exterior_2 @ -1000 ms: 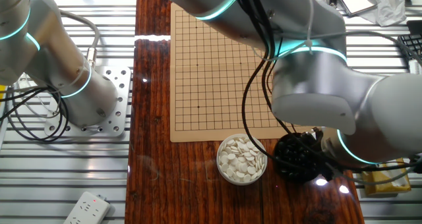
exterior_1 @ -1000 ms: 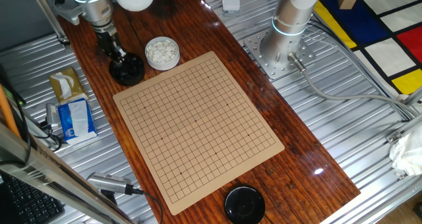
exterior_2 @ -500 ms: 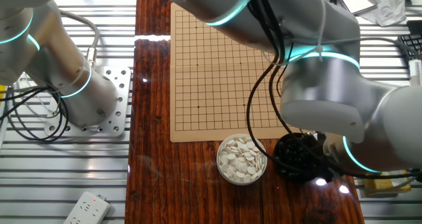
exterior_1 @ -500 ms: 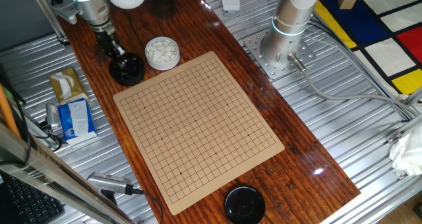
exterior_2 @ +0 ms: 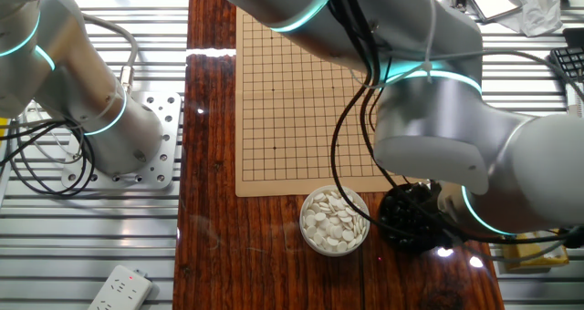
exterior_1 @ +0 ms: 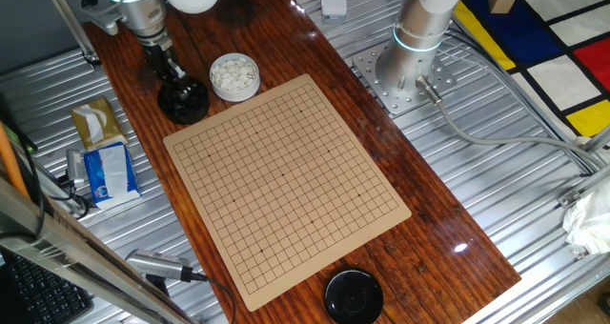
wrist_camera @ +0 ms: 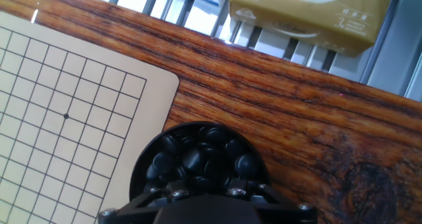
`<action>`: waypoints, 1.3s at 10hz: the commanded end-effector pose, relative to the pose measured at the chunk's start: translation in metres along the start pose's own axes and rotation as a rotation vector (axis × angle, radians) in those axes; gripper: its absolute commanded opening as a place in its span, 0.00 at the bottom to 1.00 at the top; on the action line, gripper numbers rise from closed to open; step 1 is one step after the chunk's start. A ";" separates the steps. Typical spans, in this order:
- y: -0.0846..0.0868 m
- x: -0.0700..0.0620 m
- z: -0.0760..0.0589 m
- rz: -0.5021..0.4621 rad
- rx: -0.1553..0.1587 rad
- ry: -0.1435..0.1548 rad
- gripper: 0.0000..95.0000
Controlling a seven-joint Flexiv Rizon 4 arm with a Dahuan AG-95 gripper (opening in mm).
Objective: Play the first move as black on the 3-4 point in the upper right corner of the Go board
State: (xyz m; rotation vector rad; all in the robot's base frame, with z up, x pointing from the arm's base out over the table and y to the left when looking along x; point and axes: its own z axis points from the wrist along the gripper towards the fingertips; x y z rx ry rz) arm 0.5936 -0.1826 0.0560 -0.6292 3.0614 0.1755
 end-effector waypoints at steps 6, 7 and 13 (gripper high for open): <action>0.005 0.009 0.004 0.008 0.011 -0.013 0.20; 0.005 0.009 0.004 0.008 0.012 -0.015 0.20; 0.007 0.013 0.006 0.003 0.011 -0.022 0.20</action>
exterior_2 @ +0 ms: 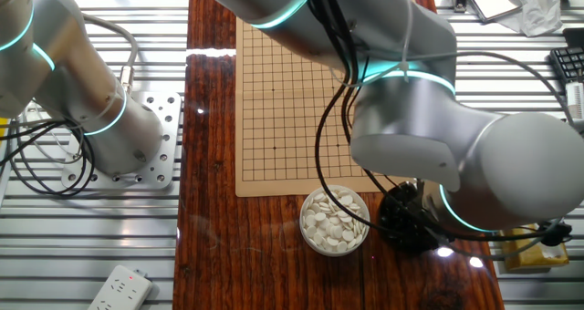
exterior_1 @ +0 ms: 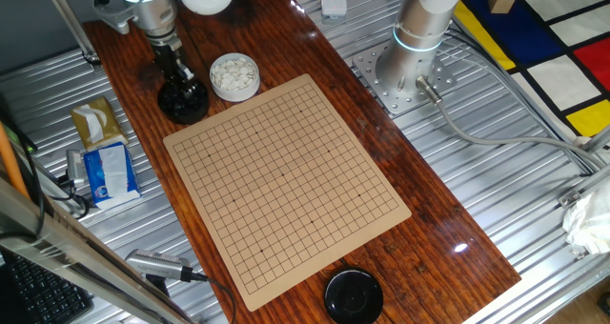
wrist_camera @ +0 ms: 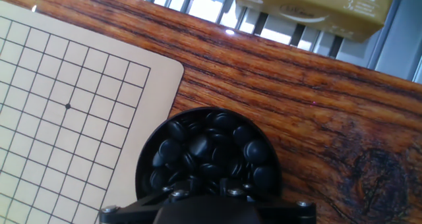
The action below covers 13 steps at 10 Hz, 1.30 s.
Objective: Play the first move as black on the 3-4 point in the upper right corner of the Go board
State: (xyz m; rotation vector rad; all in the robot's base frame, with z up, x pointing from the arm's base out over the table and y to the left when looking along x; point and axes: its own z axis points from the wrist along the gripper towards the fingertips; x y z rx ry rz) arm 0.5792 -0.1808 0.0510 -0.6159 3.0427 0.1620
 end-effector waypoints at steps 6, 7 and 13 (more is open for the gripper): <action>-0.002 0.004 -0.001 -0.009 -0.004 -0.007 0.20; -0.002 0.004 -0.001 -0.009 -0.004 -0.007 0.20; -0.002 0.006 0.004 -0.008 -0.004 -0.012 0.20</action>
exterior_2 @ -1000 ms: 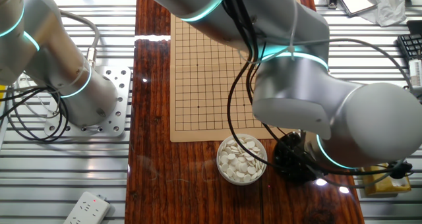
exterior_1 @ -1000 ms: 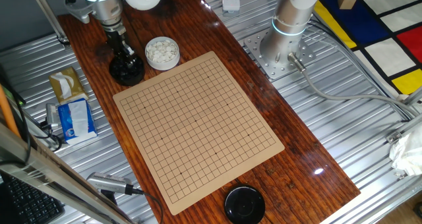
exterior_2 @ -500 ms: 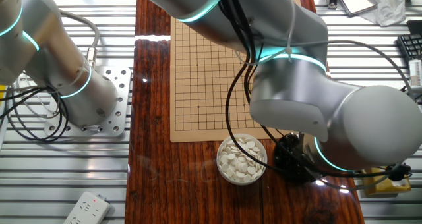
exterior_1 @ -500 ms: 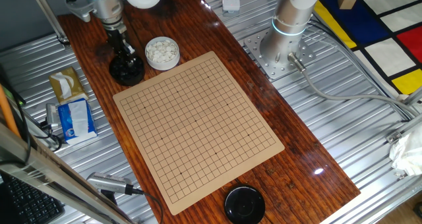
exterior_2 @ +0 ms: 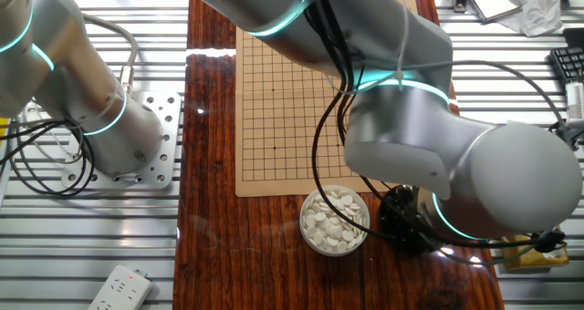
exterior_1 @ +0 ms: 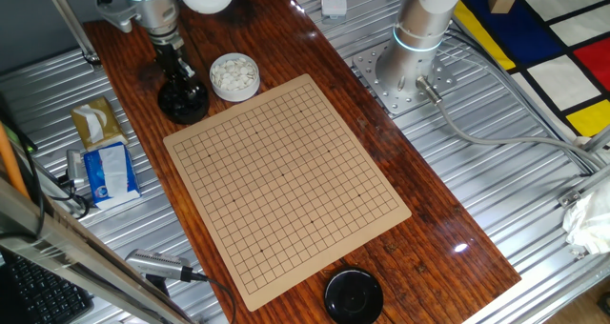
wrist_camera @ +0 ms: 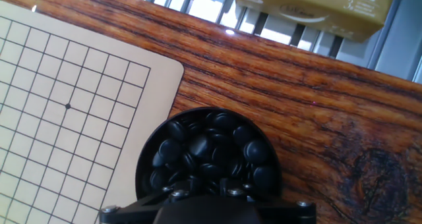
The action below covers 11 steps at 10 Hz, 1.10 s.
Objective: Play the first move as black on the 3-4 point in the upper right corner of the Go board
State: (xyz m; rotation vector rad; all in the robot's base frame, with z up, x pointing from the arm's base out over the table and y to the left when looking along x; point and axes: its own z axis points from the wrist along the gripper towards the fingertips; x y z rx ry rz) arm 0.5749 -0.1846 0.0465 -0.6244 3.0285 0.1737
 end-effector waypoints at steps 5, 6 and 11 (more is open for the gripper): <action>0.001 0.003 0.003 -0.003 0.012 -0.004 0.20; 0.001 0.004 0.003 -0.002 0.013 -0.006 0.20; 0.001 0.003 0.000 0.004 0.017 -0.011 0.20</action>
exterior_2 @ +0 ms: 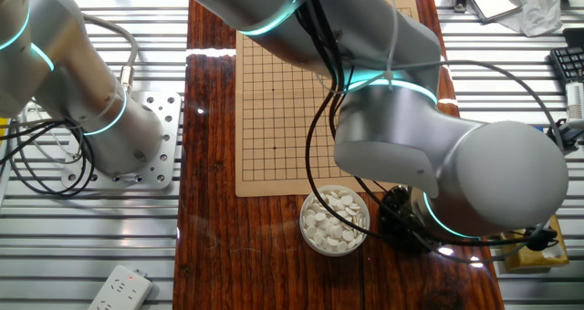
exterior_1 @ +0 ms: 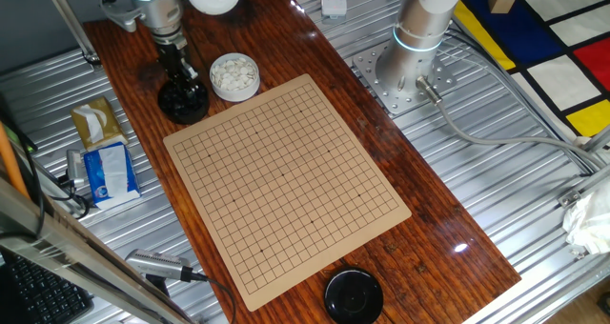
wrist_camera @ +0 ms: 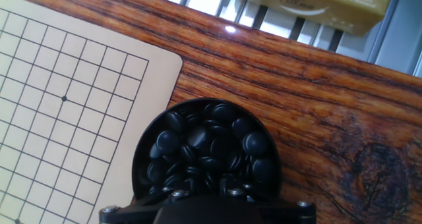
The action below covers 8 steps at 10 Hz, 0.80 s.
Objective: Play the first move as black on the 3-4 point in the upper right corner of the Go board
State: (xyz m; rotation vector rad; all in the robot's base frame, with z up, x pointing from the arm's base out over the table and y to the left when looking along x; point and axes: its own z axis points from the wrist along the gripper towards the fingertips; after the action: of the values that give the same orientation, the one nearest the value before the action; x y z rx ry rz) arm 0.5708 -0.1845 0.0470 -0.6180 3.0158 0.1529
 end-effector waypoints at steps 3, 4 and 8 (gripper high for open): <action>0.001 -0.002 0.002 0.009 0.003 -0.004 0.20; 0.001 -0.003 0.003 0.011 0.004 -0.005 0.20; 0.002 -0.005 0.003 0.015 0.009 -0.005 0.00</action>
State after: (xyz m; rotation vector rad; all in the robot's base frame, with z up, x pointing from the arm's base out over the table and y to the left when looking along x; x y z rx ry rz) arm 0.5744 -0.1801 0.0442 -0.5882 3.0160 0.1428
